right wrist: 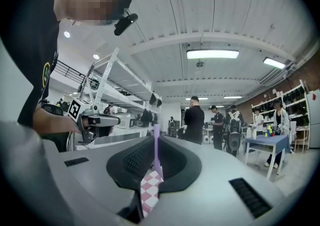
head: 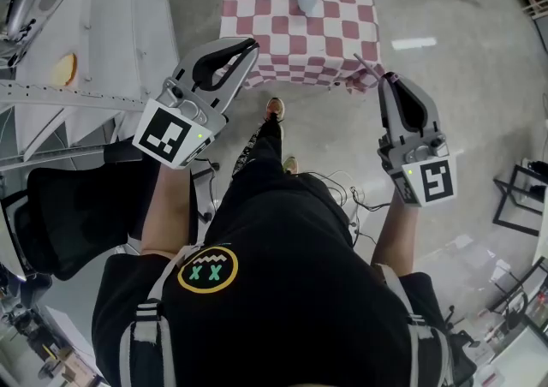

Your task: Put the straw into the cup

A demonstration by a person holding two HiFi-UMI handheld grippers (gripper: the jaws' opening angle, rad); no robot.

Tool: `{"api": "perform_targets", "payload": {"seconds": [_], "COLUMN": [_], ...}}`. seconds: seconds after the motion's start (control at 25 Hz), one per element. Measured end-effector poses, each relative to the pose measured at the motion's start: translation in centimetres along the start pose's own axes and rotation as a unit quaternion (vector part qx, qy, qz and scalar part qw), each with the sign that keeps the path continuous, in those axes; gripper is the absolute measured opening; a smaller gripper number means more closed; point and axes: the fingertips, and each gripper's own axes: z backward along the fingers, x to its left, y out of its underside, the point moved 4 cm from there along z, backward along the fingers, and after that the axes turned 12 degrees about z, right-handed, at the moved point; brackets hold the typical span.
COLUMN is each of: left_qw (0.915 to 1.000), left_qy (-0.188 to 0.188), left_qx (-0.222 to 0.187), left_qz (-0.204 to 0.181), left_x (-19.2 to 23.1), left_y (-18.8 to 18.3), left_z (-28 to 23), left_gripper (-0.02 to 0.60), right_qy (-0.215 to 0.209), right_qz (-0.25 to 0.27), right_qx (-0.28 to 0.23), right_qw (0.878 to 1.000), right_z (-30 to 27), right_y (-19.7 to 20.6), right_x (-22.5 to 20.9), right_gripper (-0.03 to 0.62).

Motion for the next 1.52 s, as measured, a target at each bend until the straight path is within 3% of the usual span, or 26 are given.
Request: {"api": "perform_targets", "payload": {"seconds": [1.08, 1.52], "left_qw": [0.9981, 0.9971], "left_qy": [0.021, 0.029], "left_qx": [-0.014, -0.006], "left_qz": [0.056, 0.070], "left_x": [19.8, 25.1], "left_y": [1.9, 3.4], "left_z": [-12.7, -15.4], "left_gripper": [0.031, 0.032], "right_qy": [-0.001, -0.009], "right_qz": [0.005, 0.000], "right_qx": [0.043, 0.052], "right_qw": [0.999, 0.999], "right_z": [-21.8, -28.2], "right_y": [4.2, 6.2], "right_x": [-9.5, -11.3], "right_gripper": [0.041, 0.042]}}
